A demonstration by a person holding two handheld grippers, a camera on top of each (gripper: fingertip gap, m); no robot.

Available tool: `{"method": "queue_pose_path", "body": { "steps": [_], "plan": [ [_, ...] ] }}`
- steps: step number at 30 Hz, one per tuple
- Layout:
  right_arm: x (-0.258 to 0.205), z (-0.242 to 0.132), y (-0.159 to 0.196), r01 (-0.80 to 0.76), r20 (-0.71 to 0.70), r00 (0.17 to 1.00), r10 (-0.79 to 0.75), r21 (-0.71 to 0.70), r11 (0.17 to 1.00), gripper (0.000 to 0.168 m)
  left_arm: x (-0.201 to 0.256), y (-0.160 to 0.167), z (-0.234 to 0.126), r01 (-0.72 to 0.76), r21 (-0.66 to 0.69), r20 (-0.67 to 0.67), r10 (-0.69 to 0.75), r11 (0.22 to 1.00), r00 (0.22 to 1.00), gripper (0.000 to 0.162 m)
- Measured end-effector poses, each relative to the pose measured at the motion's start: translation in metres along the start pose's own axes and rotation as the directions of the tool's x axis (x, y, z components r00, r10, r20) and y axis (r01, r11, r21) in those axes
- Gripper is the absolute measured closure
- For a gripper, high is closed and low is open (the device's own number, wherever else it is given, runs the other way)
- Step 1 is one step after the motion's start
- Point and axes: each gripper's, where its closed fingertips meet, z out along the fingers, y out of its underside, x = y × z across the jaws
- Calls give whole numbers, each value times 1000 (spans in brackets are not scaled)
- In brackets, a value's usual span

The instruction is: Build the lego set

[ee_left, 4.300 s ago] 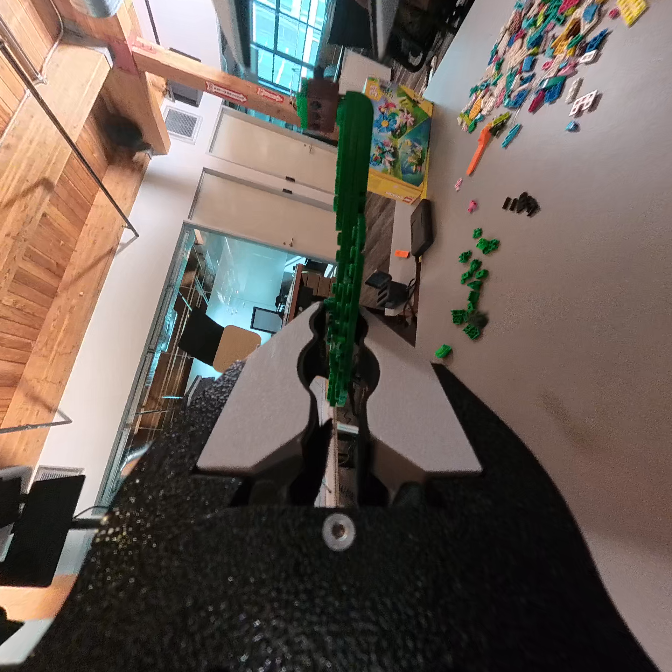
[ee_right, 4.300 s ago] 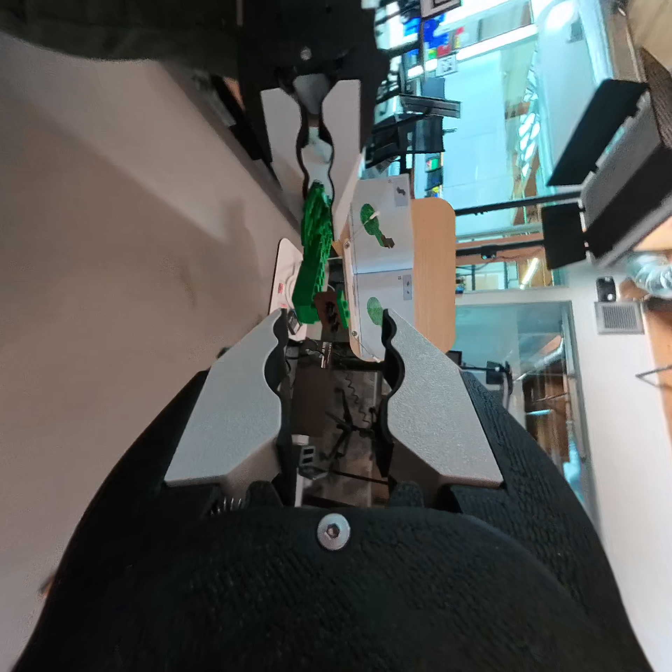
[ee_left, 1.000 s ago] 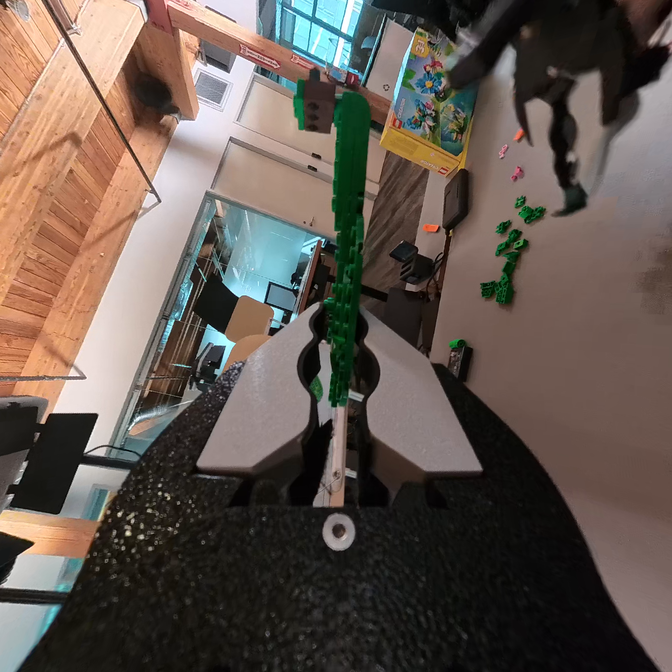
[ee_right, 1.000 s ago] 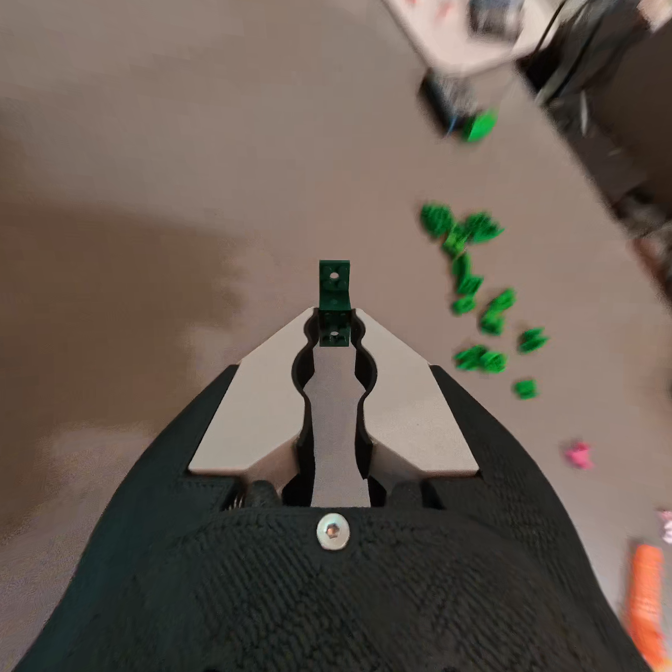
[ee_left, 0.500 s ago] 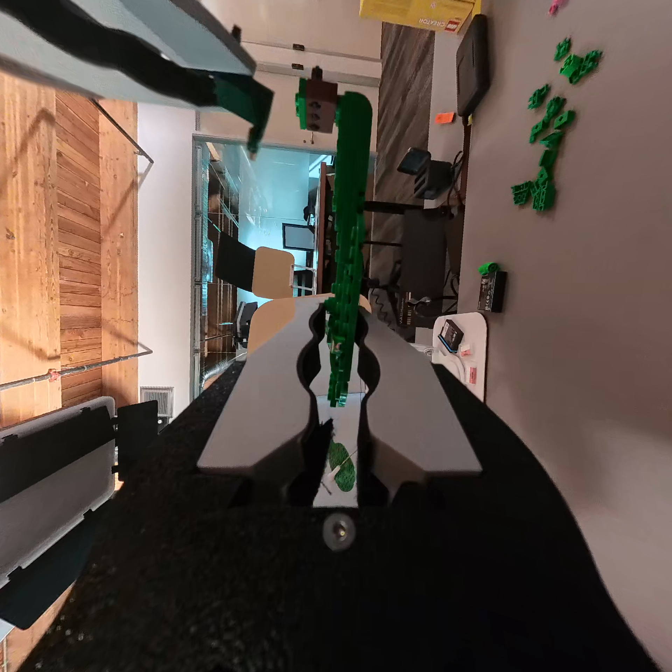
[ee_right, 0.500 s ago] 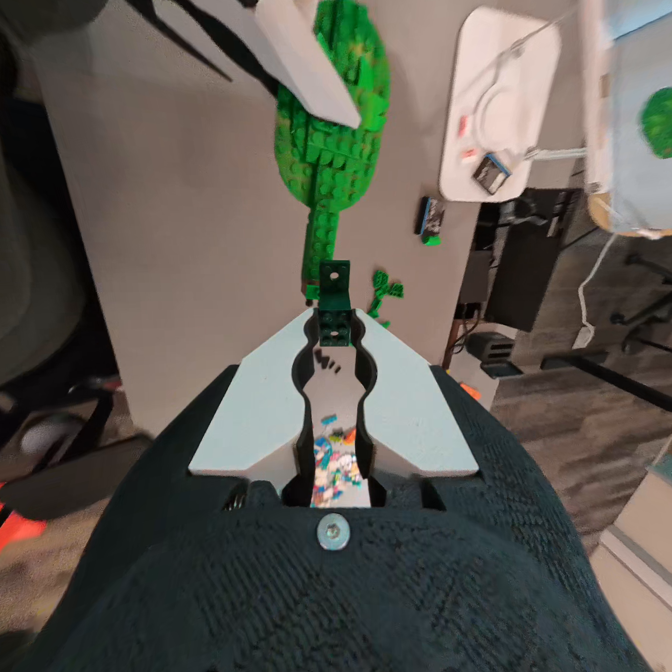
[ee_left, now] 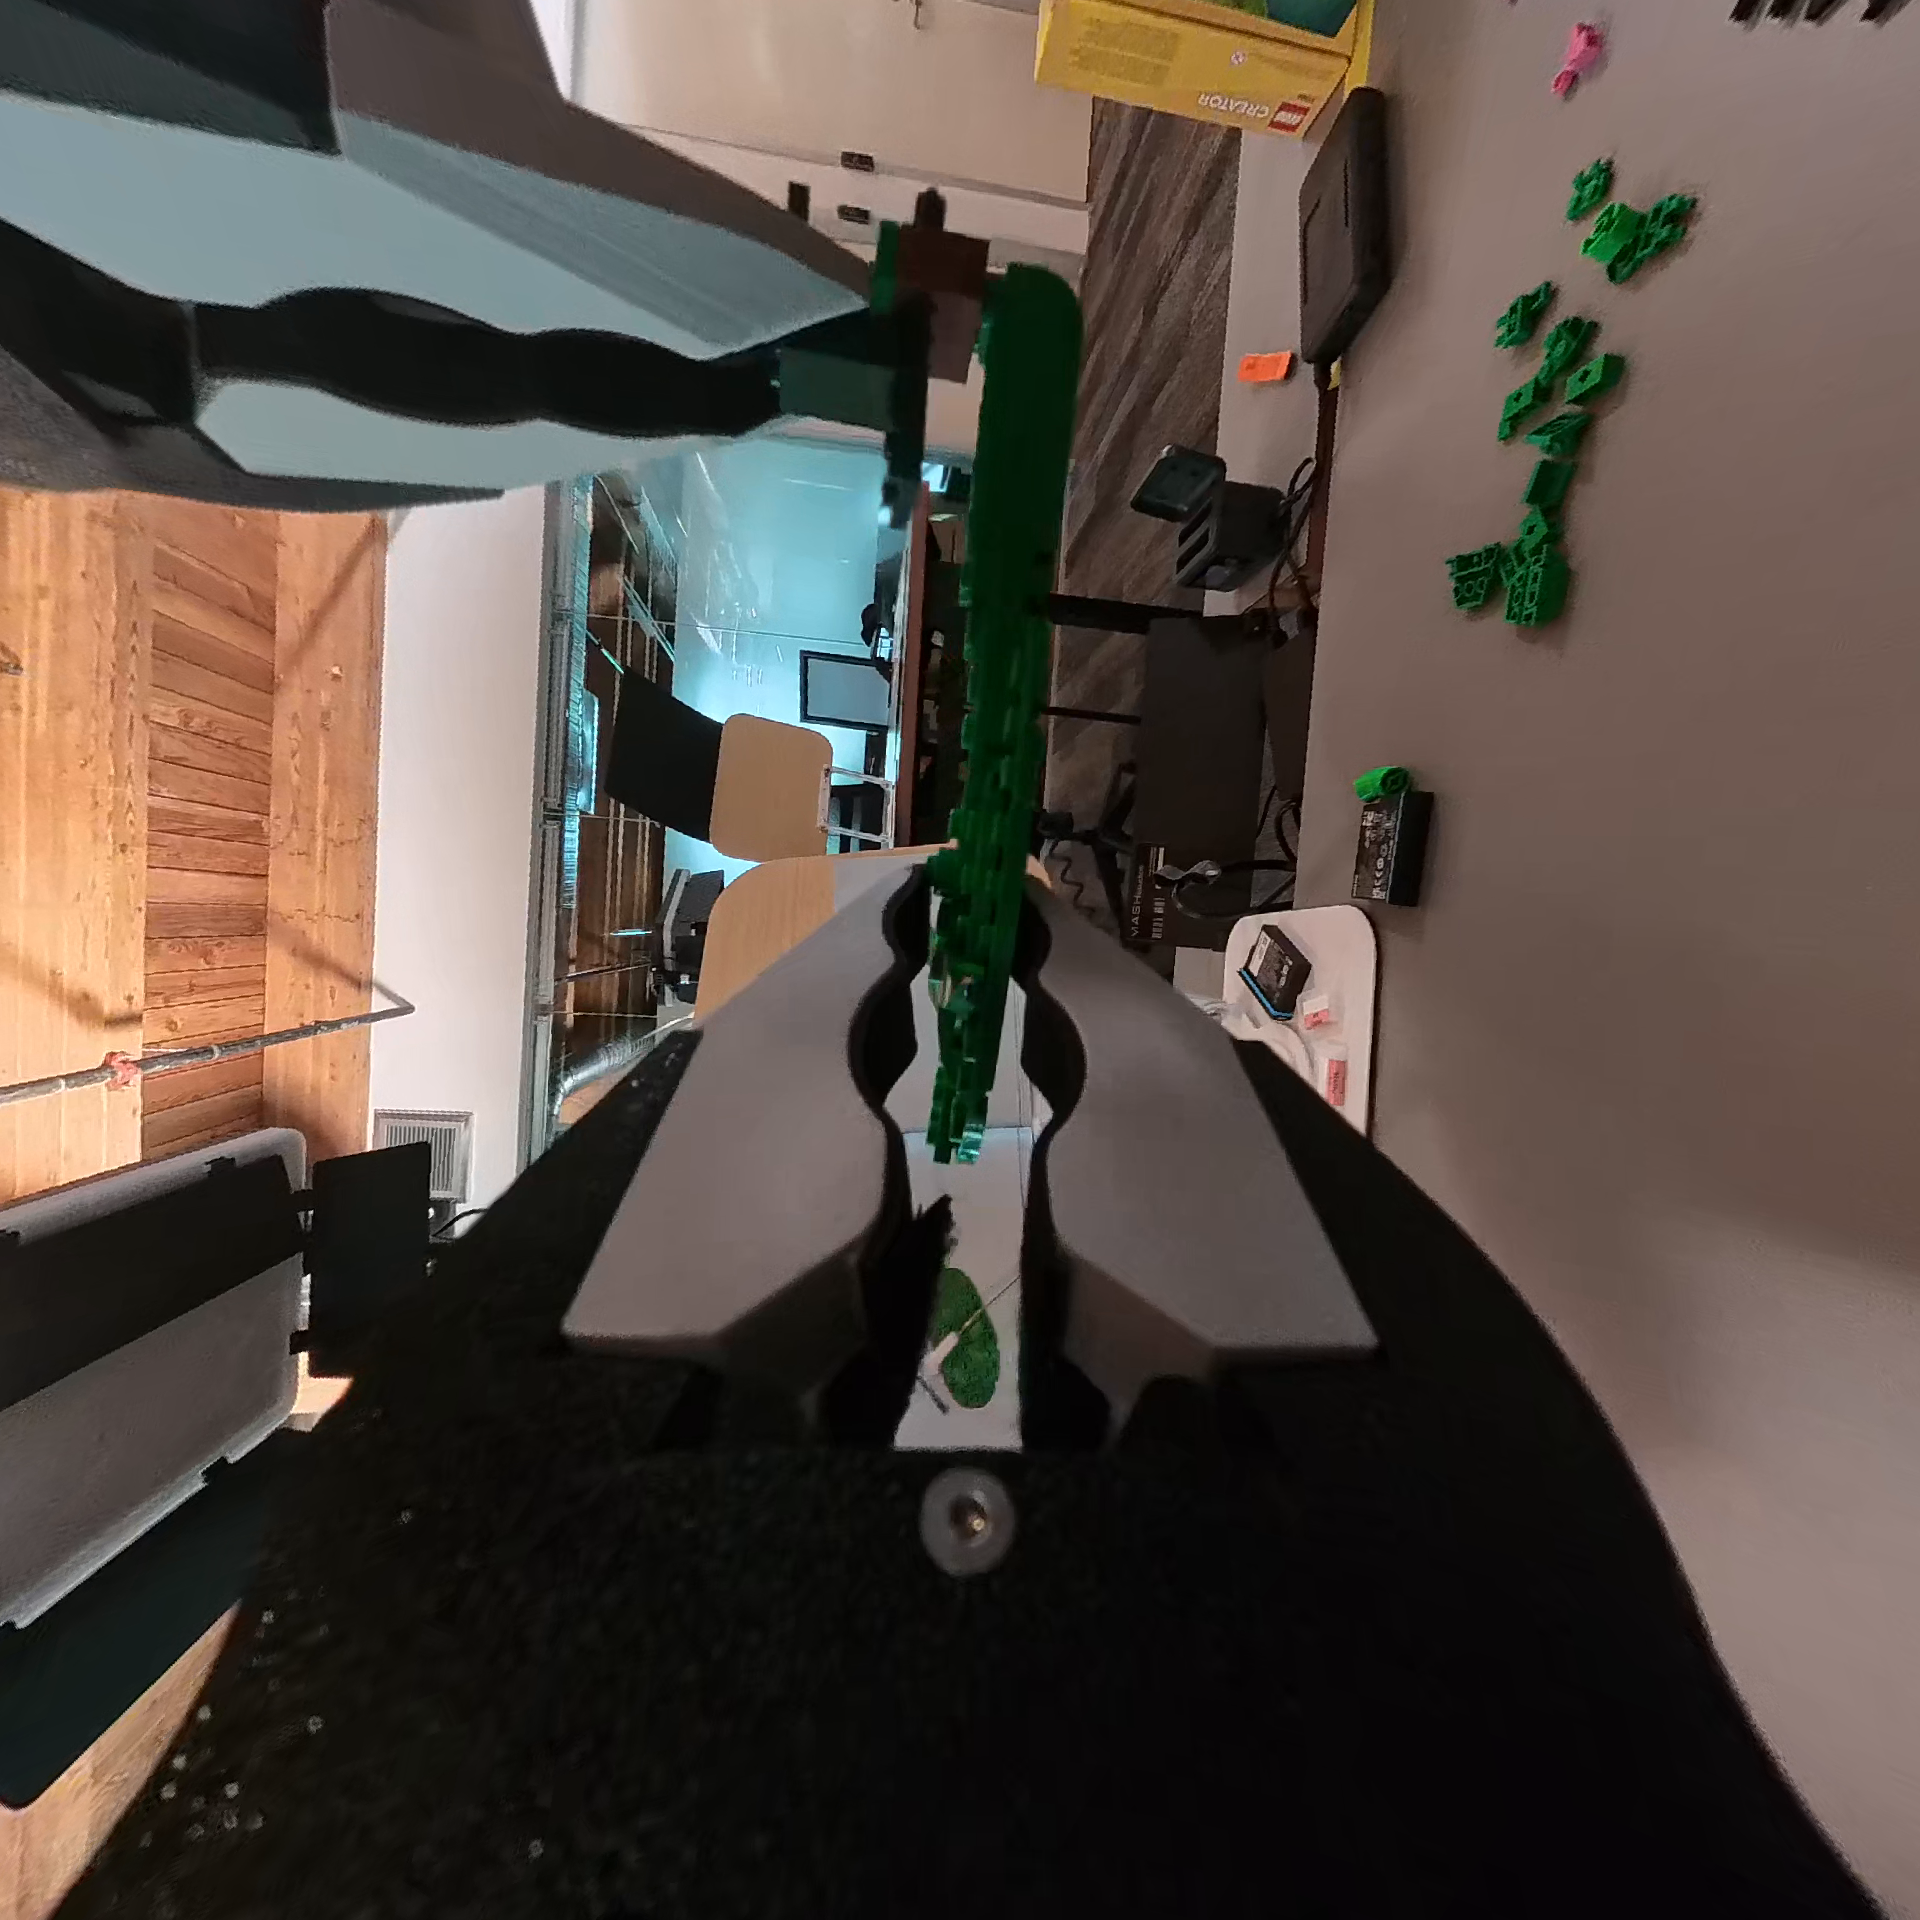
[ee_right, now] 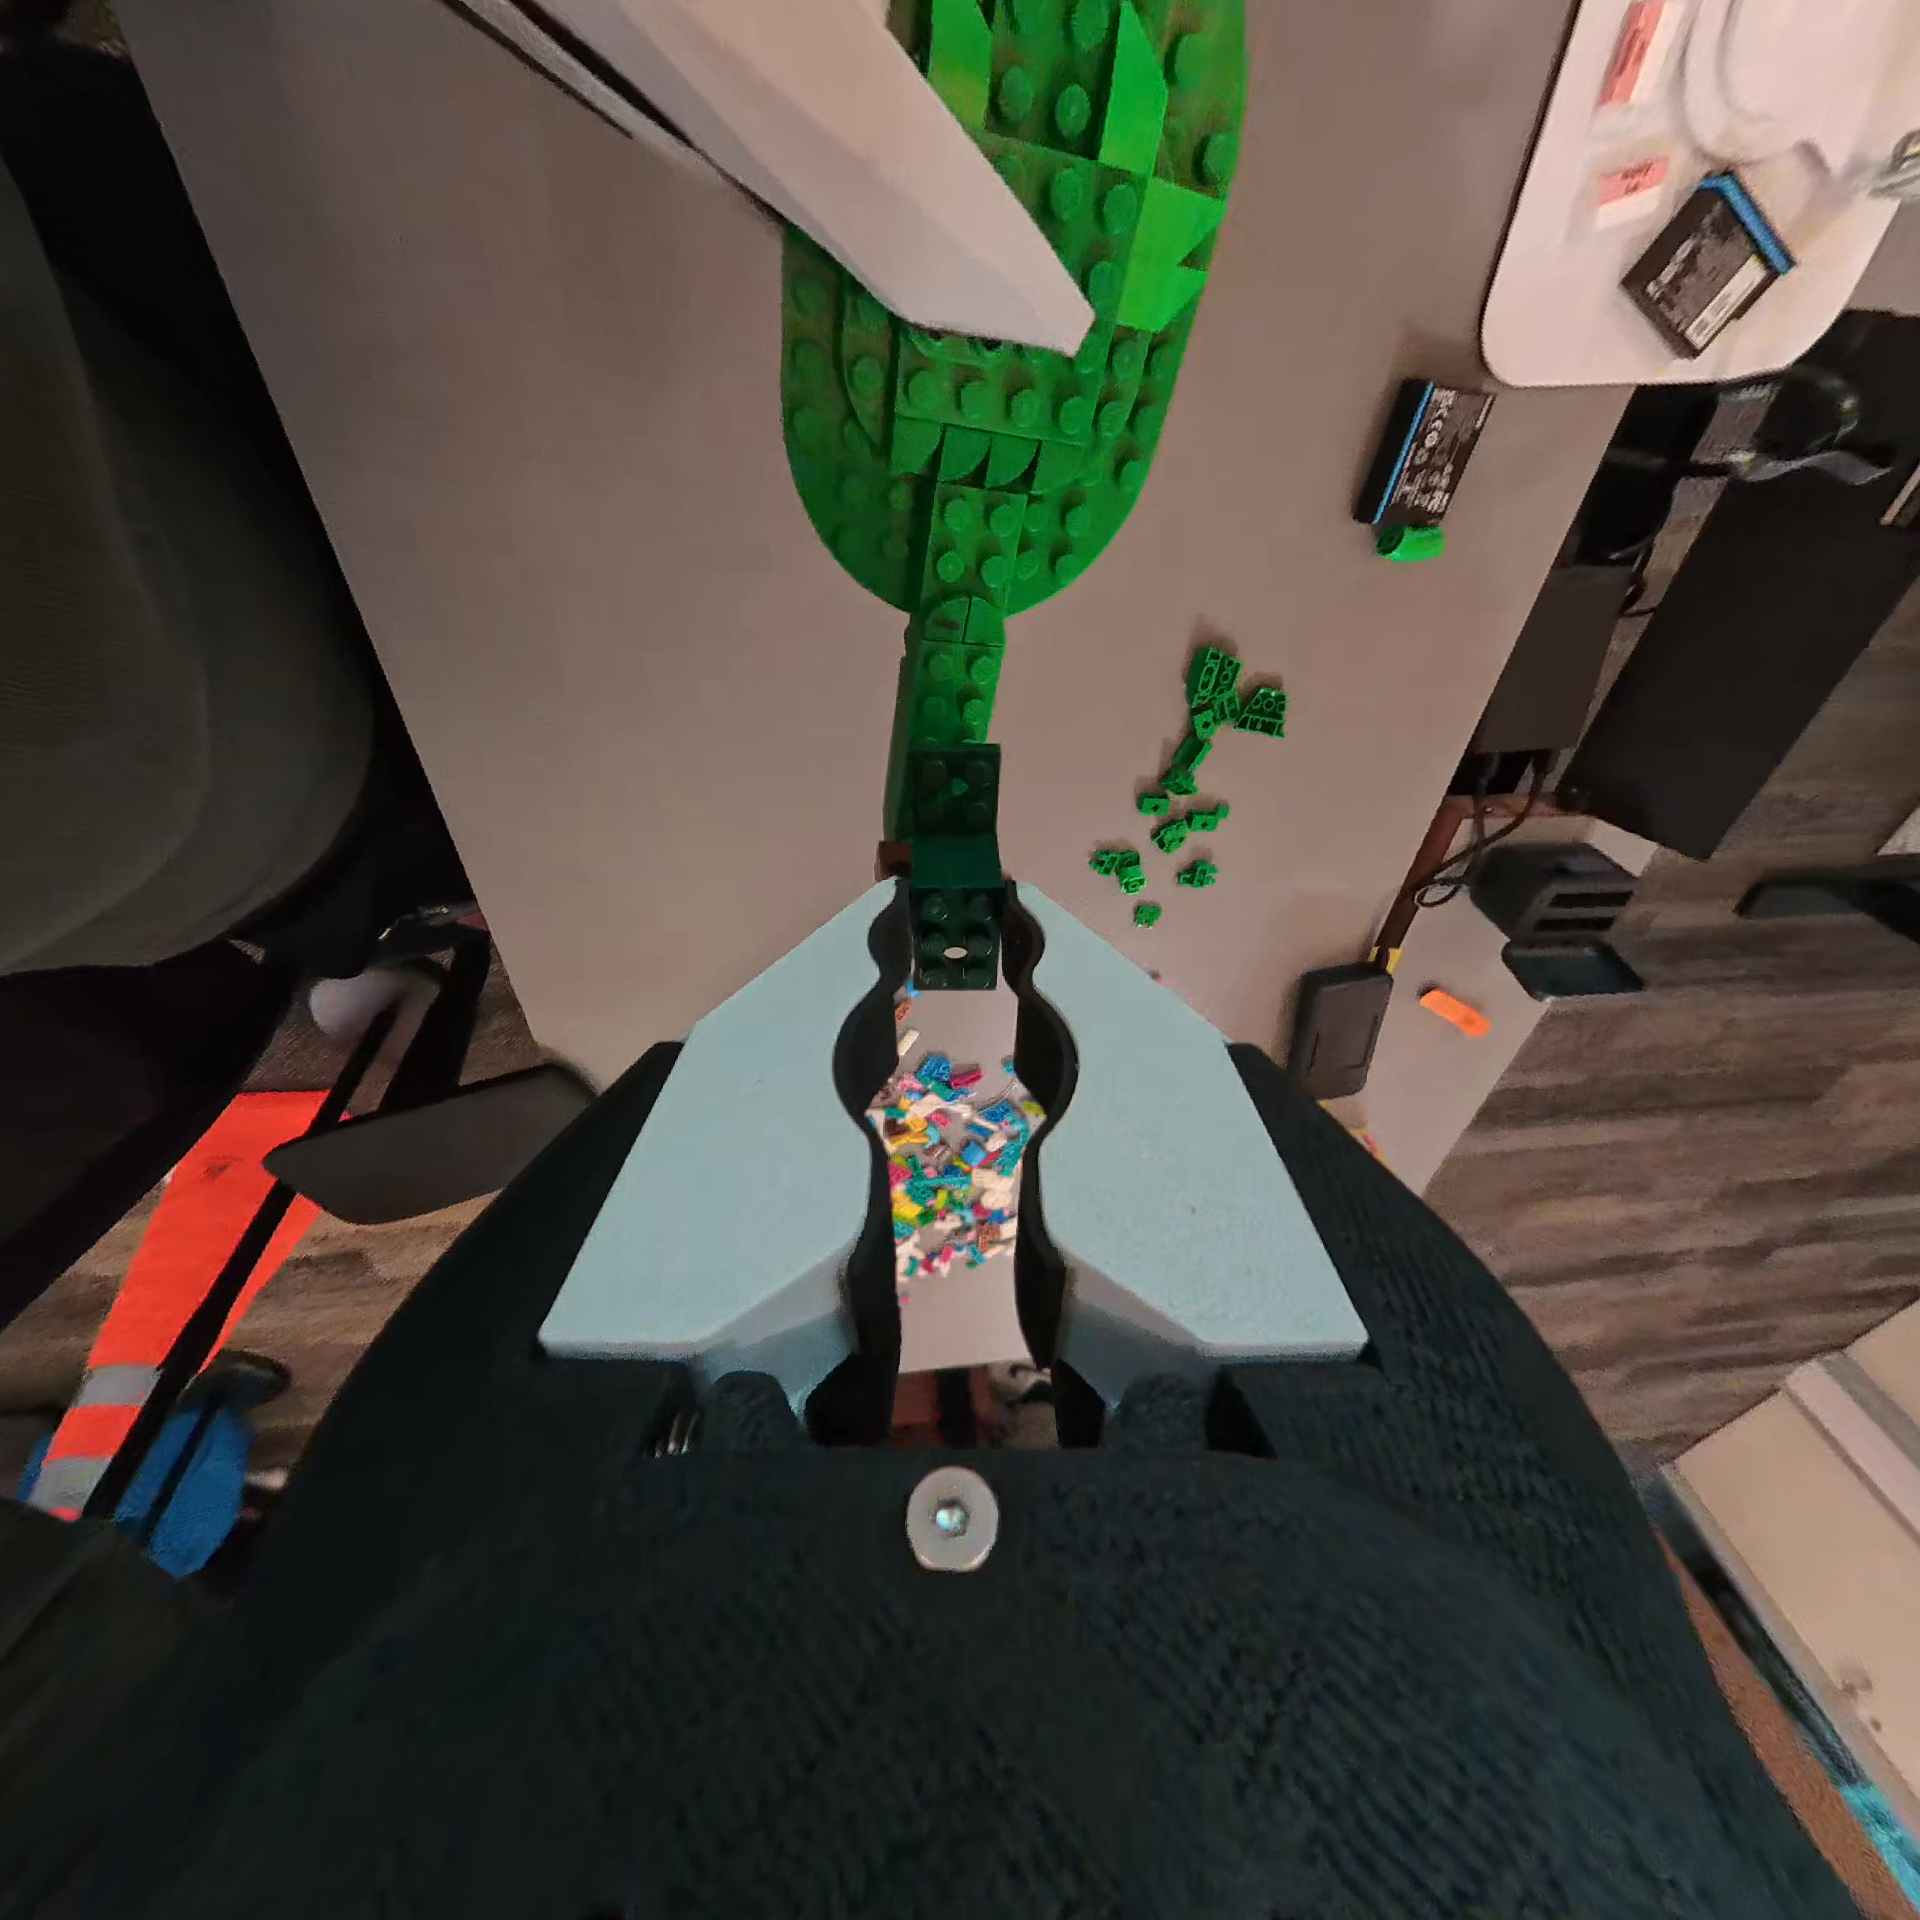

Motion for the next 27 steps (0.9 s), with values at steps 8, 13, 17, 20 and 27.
{"method": "queue_pose_path", "body": {
  "steps": [8,13,17,20,27],
  "plan": [
    [-4,8,-2,-96,23,995,98,-82,992,154,3,-1,0,27,11,-27,-27,1000,999,151],
    [-4,12,-2,-145,36,988,149,-111,983,154,4,0,0,33,8,-35,-33,999,999,150],
    [-5,12,-2,-136,61,988,144,-121,983,154,4,-1,-1,37,15,-39,-37,999,999,151],
    [-7,13,-2,-131,77,987,141,-131,983,153,5,-2,-1,39,21,-43,-38,999,998,151],
    [-9,15,-1,-129,91,985,144,-154,980,151,5,-5,-2,43,33,-47,-42,999,998,151]
  ]
}}
